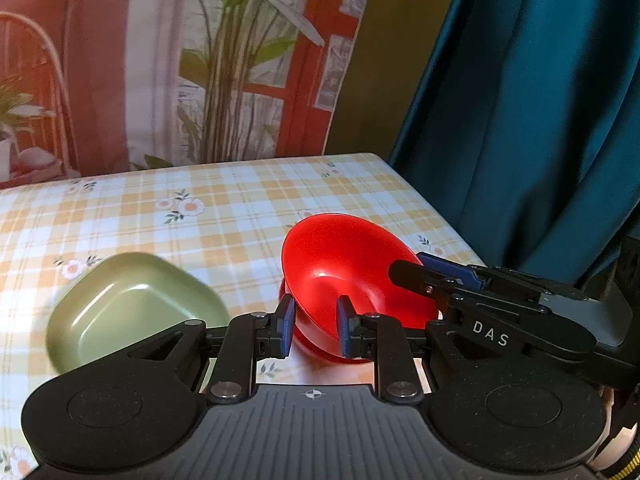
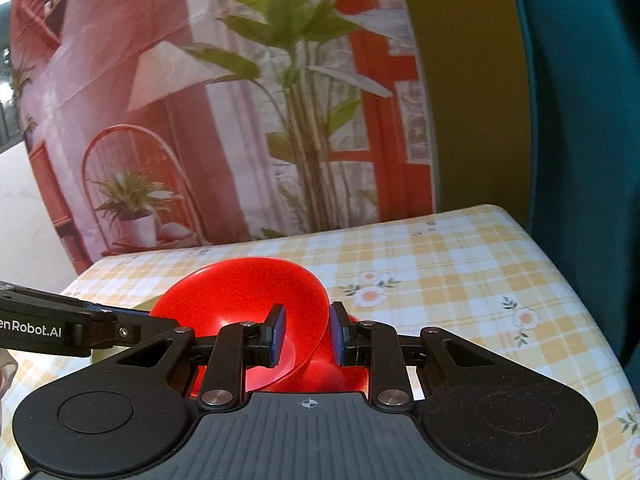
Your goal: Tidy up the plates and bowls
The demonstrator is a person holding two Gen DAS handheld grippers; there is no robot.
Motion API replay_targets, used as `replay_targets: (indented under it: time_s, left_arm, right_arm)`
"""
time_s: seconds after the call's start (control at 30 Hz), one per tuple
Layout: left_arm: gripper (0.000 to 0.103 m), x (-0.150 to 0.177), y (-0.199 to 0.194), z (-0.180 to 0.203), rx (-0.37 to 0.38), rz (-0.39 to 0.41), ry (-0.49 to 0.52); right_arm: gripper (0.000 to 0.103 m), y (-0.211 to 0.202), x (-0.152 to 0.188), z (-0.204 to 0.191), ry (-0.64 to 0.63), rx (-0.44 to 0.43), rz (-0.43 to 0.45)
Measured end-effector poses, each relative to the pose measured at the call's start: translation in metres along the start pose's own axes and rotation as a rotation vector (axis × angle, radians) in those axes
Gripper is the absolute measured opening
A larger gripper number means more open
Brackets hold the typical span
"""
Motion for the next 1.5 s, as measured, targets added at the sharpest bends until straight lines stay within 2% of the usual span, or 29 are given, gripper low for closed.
replay_targets:
  time_s: [0.37,0.9,1.2,1.3,1.5]
  left_arm:
    - [0.023,0.009,0.035,0.006,-0.031,-0.069,0.032]
    - [0.024,0.012,0.049,0.005,-0.052,-0.086,0.047]
    - [0.028,0.015,0.053,0.004,-0.051,-0.100,0.031]
    - [0.034,0.015,0.054,0.004,-0.049,-0.100,0.023]
    - [0.036,0.016,0.056,0.004,-0.051,-0.100,0.010]
  right_arm:
    - [0.023,0.012,0.018,0.020,0.037,0.015,-0.026]
    - [0.026,0.019,0.025,0.021,0.059,0.023,-0.021]
    - [0.027,0.016,0.026,0.021,0.075,0.028,-0.008]
    - [0.027,0.015,0.028,0.022,0.084,0.030,-0.004]
    - [0.027,0.015,0.030,0.025,0.106,0.021,0.010]
Point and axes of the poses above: each gripper's, at about its wrist camera, not at the fingertips, and y roughly the way its jaws point, z to its right, x to its underside, the point moved 6 cm from there along y, roughly the way its jaws point, and after that the axes turned 7 degrees about -x, right-handed, at the moved point
